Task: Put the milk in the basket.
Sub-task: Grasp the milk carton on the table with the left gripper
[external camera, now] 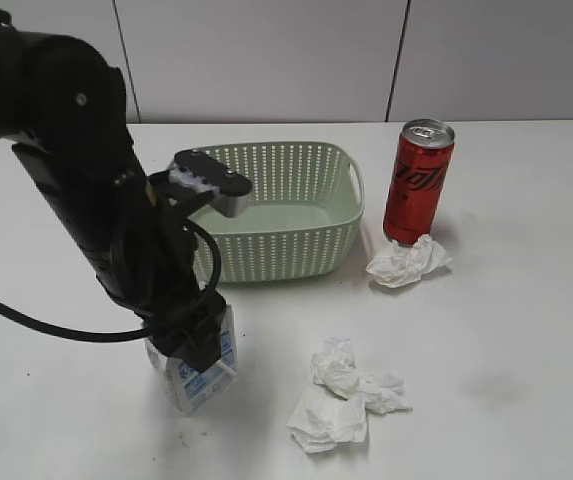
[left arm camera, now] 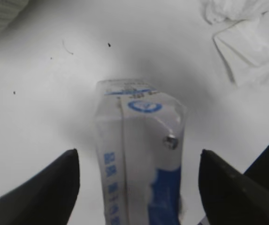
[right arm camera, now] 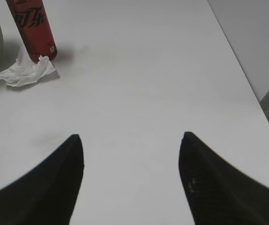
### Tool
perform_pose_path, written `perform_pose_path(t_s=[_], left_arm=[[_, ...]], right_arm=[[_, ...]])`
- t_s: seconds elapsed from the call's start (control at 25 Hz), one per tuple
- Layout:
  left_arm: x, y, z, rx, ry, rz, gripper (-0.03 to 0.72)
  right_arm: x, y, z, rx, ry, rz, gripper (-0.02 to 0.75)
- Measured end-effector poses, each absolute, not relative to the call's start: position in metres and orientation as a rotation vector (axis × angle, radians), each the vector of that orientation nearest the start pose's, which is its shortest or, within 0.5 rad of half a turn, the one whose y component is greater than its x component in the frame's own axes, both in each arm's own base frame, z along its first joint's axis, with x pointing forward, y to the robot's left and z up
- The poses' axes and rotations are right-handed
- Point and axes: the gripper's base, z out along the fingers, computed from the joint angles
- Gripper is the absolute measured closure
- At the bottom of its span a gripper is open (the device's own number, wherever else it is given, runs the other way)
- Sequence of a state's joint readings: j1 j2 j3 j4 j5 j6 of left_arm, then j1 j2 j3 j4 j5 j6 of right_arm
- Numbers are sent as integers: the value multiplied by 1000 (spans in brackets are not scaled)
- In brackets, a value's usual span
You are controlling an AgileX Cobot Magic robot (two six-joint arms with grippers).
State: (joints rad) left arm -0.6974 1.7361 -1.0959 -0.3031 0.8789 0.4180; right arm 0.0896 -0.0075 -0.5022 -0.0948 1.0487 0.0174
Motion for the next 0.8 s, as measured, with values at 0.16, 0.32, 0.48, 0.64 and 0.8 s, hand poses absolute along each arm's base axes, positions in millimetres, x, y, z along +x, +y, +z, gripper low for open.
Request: perform_pose_path(t_s=[0.16, 0.32, 0.48, 0.64, 0.8], left_arm=[[238, -226, 185, 1353, 2699, -393, 100], [238, -228, 186, 1330, 2707, -425, 109], [238, -230, 187, 1317, 2711, -443, 179], [238, -230, 187, 1315, 2712, -447, 318], [238, -230, 188, 1314, 2708, -448, 416]], right_arm=[[-5, -8, 279, -69, 2018, -45, 239], [-5, -8, 279, -69, 2018, -45, 239], [-5, -8, 279, -69, 2018, -45, 239], [-5, -8, 279, -69, 2018, -45, 239], [-5, -8, 279, -69, 2018, -45, 239]])
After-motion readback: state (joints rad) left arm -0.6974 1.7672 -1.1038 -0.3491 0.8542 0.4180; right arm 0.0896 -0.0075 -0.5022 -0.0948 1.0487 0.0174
